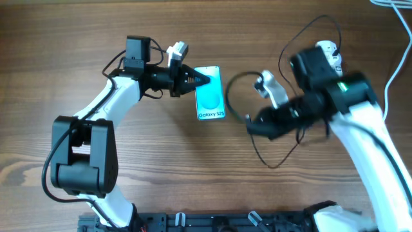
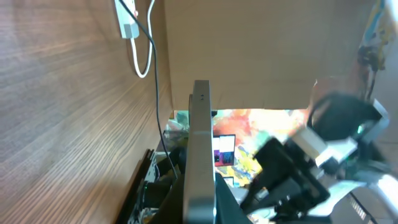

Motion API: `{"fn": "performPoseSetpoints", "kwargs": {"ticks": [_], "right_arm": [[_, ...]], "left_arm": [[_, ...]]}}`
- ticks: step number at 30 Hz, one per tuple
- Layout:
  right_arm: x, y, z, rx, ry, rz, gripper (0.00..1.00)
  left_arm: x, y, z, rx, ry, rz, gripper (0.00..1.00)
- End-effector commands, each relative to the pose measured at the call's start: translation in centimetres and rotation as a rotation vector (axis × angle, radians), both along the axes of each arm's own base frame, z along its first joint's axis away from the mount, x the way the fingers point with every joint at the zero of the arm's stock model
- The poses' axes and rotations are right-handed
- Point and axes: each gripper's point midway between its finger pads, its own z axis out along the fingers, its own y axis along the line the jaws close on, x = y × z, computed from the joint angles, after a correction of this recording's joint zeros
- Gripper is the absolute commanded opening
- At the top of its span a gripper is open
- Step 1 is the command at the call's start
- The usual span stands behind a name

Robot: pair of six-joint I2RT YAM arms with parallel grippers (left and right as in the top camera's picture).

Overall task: Plug charger to phone and switch on socket
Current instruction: 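Carry the USB-C plug with the right gripper toward the phone's port, then align the USB-C plug with the phone's bottom port using the right gripper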

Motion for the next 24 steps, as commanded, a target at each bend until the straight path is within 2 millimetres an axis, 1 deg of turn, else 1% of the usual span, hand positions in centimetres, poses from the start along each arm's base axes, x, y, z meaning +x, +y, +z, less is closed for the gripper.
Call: {"fn": "performPoseSetpoints", "kwargs": {"ticks": [1, 3, 4, 6, 9, 11, 12, 15, 18, 20, 22, 24], "right_arm": [[-4.2, 0.7, 2.1, 0.191, -0.071, 0.036, 0.05], [-5.1, 1.3, 2.3, 0.288, -0.097, 0.029, 0.04], [-5.2, 1.6, 1.8, 0.331, -0.108, 0.014, 0.04], [-4.8, 2.2, 0.3, 0.407, -0.102, -0.025, 0.04], [-4.0, 3.5, -0.8, 0.542, -0.08, -0.005, 0.04], [-3.3, 4.1, -1.4, 0.599, -0.055, 0.008, 0.04], [-2.8, 4.6, -1.8, 0.62, -0.037, 0.012, 0.04], [-2.2, 5.8, -2.5, 0.64, -0.013, 0.05, 0.04], [-1.7, 7.0, -3.9, 0.631, 0.056, 0.058, 0.04], [-1.7, 7.8, -5.1, 0.627, 0.098, 0.08, 0.04], [-1.9, 8.5, -5.2, 0.654, 0.123, 0.118, 0.04], [-1.8, 9.1, -4.6, 0.689, 0.128, 0.149, 0.04]], "left_arm": [[-0.1, 0.4, 1.1, -0.043, -0.038, -0.021, 0.04], [0.0, 0.4, 1.2, -0.046, -0.052, -0.022, 0.04], [0.0, 0.4, 1.3, -0.048, -0.053, -0.024, 0.04], [-0.4, 0.4, 1.6, -0.071, -0.049, -0.043, 0.04], [-0.7, 0.4, 2.0, -0.09, -0.043, -0.059, 0.04], [-0.7, 0.4, 2.0, -0.089, -0.04, -0.058, 0.03], [-0.7, 0.4, 2.0, -0.089, -0.04, -0.059, 0.04], [-0.6, 0.4, 2.0, -0.09, -0.049, -0.059, 0.04], [-0.5, 0.4, 2.1, -0.092, -0.066, -0.06, 0.04], [-0.5, 0.4, 2.1, -0.092, -0.07, -0.06, 0.03], [-0.4, 0.4, 2.2, -0.093, -0.086, -0.061, 0.04], [-0.4, 0.4, 2.3, -0.095, -0.101, -0.061, 0.04]]}}
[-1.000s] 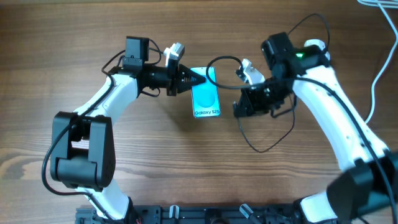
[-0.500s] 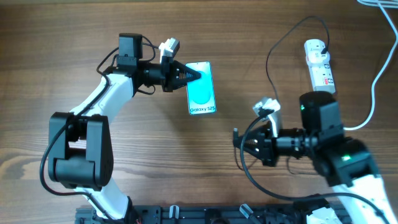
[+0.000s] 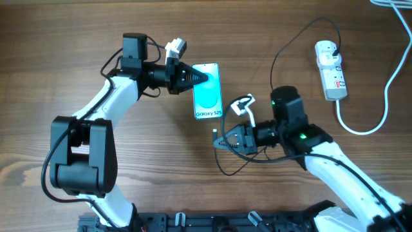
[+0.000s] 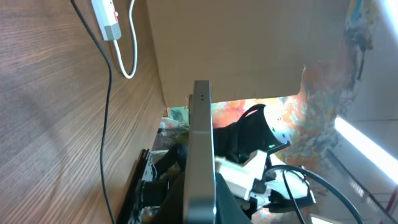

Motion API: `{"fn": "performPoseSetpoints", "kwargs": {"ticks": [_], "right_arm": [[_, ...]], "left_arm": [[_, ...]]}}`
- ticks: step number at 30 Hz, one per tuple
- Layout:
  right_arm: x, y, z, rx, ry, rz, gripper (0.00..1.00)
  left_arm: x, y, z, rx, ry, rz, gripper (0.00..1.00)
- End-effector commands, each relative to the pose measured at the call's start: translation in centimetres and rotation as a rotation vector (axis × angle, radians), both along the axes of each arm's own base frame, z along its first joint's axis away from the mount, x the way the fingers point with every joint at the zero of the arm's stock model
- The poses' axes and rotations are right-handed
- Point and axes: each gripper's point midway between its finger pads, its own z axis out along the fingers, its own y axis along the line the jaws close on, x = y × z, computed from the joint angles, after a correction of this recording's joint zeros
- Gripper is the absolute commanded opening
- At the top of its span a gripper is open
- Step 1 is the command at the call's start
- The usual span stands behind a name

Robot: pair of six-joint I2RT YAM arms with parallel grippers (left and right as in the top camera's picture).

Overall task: Plug charger to phone and switch on socket
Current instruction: 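Align the USB-C plug with the phone's bottom port using the right gripper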

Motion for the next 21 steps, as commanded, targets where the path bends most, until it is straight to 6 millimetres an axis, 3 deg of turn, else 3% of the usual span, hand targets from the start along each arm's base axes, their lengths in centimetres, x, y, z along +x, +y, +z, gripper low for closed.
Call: {"fn": "performPoseSetpoints", "kwargs": {"ticks": [1, 9, 21], "right_arm": [[-0.8, 0.9, 1.1, 0.068, 0.044, 0.076, 0.04], [-0.2, 1.2, 1.7, 0.083, 0.021, 0.064, 0.04], [1.2, 1.3, 0.4, 0.024, 0.024, -0.023, 0.04]], "left_arm": [[-0.2, 0.1, 1.0, -0.035, -0.036, -0.026, 0.04], [-0.2, 0.1, 1.1, -0.036, -0.051, -0.026, 0.04], [-0.3, 0.0, 1.1, -0.034, -0.023, -0.029, 0.04]]}}
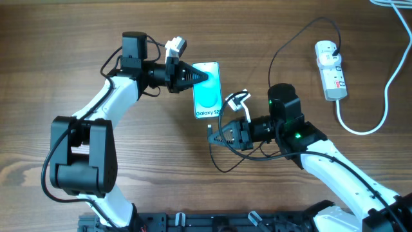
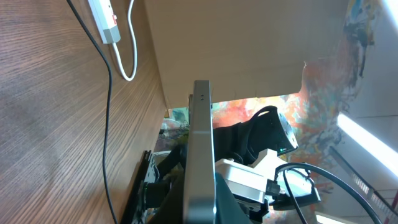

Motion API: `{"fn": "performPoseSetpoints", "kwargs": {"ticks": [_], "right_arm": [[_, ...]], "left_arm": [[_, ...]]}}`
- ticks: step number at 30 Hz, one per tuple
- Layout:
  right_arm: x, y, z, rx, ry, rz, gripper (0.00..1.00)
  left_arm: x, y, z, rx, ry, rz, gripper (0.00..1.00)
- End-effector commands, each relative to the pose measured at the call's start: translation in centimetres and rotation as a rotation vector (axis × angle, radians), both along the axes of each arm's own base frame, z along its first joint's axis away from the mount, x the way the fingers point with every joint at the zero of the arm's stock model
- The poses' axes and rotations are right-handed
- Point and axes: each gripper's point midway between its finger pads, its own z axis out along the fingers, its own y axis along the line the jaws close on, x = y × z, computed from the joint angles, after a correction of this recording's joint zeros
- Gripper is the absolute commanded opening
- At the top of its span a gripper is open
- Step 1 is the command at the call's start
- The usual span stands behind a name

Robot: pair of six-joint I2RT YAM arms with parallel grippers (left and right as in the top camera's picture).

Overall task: Plug charger to phone and switch on socket
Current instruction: 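Align the USB-C plug with the phone's bottom port using the right gripper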

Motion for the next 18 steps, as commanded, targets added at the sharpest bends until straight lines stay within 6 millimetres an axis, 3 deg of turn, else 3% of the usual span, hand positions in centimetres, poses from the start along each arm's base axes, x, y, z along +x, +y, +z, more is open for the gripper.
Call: {"fn": "performPoseSetpoints", "kwargs": {"ticks": [1, 9, 18], "right_arm": [[0.4, 0.2, -0.9, -0.023, 0.024, -0.017, 0.04], [0.9, 0.3, -1.9, -0.036, 0.064, -0.024, 0.04], [1.5, 0.0, -1.7, -0.029, 0.058, -0.043, 0.04]], "left_arm": [[-0.5, 0.0, 0.9, -0.03, 0.001, -0.029, 0.04], [-0.6, 0.0, 0.9, -0.029, 0.011, -0.03, 0.04], [-0.6, 0.0, 0.9, -0.031, -0.013, -0.03, 0.04]]}}
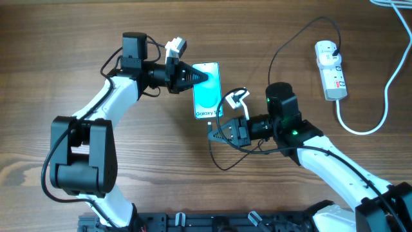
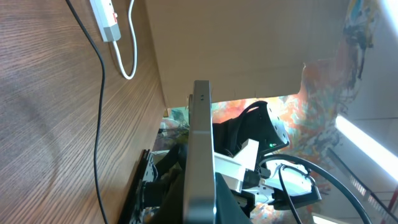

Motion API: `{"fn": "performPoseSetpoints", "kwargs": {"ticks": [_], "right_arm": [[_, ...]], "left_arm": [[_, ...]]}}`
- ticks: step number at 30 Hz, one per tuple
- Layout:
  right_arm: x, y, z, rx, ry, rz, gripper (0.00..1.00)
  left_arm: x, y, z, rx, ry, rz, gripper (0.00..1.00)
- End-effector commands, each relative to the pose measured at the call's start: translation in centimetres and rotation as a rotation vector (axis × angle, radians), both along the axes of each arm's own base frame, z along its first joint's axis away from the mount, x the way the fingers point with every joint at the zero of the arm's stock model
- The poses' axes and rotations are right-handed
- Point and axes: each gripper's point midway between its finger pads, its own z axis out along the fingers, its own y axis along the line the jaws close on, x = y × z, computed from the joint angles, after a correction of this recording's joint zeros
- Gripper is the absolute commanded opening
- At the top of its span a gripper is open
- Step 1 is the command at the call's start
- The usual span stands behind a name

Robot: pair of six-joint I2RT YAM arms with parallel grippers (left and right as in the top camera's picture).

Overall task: Plug charger to phone and switch on socket
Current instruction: 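Align the USB-C plug with the phone's bottom port using the right gripper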

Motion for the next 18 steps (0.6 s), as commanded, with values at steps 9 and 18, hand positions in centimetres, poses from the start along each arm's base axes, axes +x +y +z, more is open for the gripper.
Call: {"fn": "performPoseSetpoints", "kwargs": {"ticks": [9, 18], "right_arm": [[0.7, 0.0, 0.3, 0.013, -0.013, -0.017, 0.04], [0.3, -0.2, -0.3, -0.008, 0.045, -0.014, 0.04]], "left_arm": [[-1.1, -1.0, 1.0, -0.034, -0.031, -0.06, 0.04], [-1.1, -1.0, 1.0, -0.034, -0.031, -0.06, 0.04]]}}
